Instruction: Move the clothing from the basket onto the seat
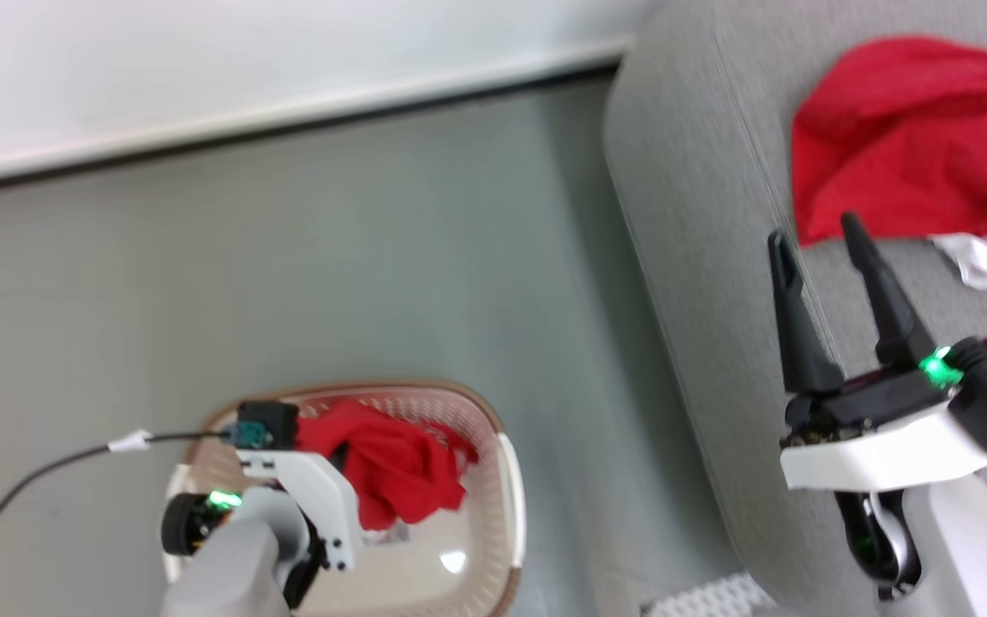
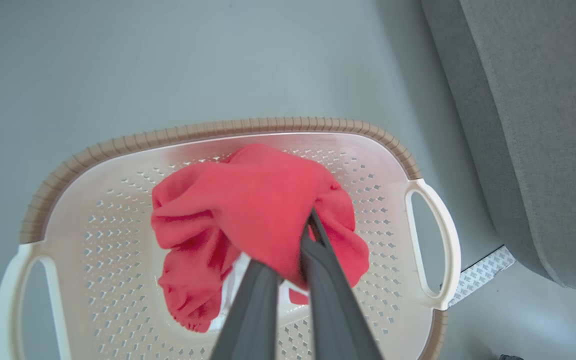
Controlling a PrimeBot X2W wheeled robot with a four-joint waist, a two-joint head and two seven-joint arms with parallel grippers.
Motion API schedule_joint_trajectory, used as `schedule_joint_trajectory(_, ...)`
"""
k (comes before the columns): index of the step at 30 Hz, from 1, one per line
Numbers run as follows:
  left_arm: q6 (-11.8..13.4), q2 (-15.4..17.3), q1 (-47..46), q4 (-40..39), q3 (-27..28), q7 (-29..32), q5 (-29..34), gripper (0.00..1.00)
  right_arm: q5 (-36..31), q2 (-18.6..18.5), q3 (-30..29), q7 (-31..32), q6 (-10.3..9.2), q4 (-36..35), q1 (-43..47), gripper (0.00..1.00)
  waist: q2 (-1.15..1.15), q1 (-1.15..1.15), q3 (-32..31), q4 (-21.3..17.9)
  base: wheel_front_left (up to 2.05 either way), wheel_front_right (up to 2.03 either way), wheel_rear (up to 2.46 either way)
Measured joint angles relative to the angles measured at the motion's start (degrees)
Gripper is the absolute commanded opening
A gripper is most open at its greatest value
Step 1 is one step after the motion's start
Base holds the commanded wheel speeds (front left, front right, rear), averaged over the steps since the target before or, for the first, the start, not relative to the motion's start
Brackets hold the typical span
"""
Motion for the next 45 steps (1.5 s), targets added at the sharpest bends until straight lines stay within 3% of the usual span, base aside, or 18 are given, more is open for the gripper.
schedule_joint_trajectory(13,0.00,-1.16,7.12,-7.30,-10.74,-4.68,-8.15,0.00,1.63,-2.81,2.05,-0.01,0.00,4.78,5.14,1.00,0.00,-0.01,-13.72,6.77,0.00,0.00,0.00)
schedule_joint_trajectory(24,0.00,0.51,9.22,-16.23,-17.04,-7.71,-12.17,0.00,2.93,-4.02,3.18,-0.01,0.00,6.90,9.27,1.00,0.00,0.00,-23.10,11.74,0.00,0.00,0.00)
schedule_joint_trajectory(31,-0.09,2.99,9.20,-26.74,-17.33,-8.67,-13.05,0.00,3.50,-4.30,3.99,-0.01,0.00,7.04,10.37,1.00,0.00,0.00,-26.81,14.15,0.00,0.00,0.00)
schedule_joint_trajectory(45,5.01,10.65,9.77,-52.19,-15.15,-4.77,-11.81,0.00,4.57,-3.65,6.65,-0.01,0.00,7.55,11.55,1.00,0.00,0.01,-29.14,13.71,0.00,0.00,0.00)
